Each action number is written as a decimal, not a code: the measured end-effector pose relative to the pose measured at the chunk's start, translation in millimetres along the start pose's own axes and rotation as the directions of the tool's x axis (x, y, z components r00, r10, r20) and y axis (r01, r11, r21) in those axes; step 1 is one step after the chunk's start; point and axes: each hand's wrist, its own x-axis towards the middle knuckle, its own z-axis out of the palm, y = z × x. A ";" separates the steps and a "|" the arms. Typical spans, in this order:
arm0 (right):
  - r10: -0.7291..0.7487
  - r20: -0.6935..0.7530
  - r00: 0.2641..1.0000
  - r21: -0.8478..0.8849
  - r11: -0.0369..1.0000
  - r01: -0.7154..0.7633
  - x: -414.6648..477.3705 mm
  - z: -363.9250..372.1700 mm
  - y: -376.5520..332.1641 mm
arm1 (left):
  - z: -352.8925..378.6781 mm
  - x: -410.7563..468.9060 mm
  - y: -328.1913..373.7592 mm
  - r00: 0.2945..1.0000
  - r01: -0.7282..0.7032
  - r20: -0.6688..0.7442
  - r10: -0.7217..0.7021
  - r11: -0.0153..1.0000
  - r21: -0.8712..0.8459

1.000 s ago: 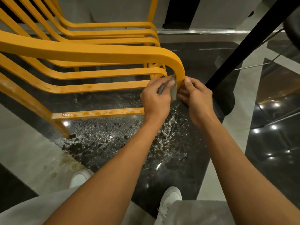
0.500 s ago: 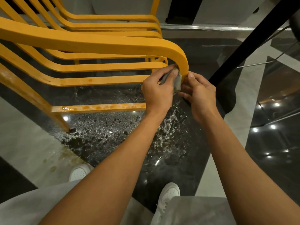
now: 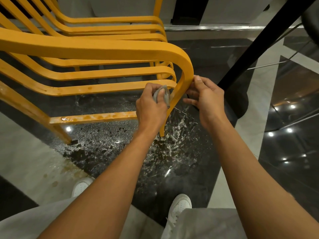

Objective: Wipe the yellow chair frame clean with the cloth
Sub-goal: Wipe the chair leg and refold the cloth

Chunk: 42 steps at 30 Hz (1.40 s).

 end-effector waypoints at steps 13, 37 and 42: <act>0.013 -0.016 1.000 0.038 0.999 -0.012 2.5 2.3 -0.3 | 26.7 3.3 -10.2 0.997 0.044 0.055 -0.044 0.999 0.009; 0.050 0.003 0.999 -0.009 0.999 -0.050 1.5 0.1 -4.2 | 25.5 -31.4 -59.7 0.916 0.395 0.005 -0.401 0.904 0.161; 0.048 0.002 0.999 -0.006 0.999 -0.048 2.7 0.8 -3.4 | 37.5 -16.1 -58.7 0.929 0.370 -0.056 -0.366 0.914 0.168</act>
